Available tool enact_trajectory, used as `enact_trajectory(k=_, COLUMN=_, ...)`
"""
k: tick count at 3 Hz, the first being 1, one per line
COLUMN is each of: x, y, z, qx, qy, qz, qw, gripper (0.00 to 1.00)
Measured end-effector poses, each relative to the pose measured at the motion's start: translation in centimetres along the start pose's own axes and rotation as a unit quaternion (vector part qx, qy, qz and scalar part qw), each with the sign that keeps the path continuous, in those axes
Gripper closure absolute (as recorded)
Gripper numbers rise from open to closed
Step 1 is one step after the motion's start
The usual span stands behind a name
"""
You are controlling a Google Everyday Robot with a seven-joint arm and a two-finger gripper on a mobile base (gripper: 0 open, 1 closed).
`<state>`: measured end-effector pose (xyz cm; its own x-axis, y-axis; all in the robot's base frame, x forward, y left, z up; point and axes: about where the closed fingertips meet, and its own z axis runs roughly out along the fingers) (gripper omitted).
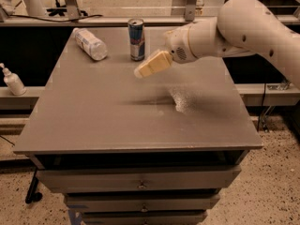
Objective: Pick redbull can
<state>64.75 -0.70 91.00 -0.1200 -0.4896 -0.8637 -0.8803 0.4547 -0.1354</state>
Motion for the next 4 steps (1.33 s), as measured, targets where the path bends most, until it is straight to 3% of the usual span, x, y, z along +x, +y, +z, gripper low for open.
enact_trajectory(k=1, x=-0.4, y=-0.6, z=-0.5, qx=0.024, qy=-0.014, qz=-0.009, qw=0.9996, gripper=0.00)
enact_trajectory(k=3, x=-2.1, y=-6.1, z=0.8, qx=0.093, qy=-0.086, qz=-0.021, qw=0.9918, gripper=0.00)
enact_trajectory(k=4, x=-2.0, y=-8.7, z=3.1, qx=0.104, qy=-0.112, qz=-0.006, qw=0.9883, gripper=0.00)
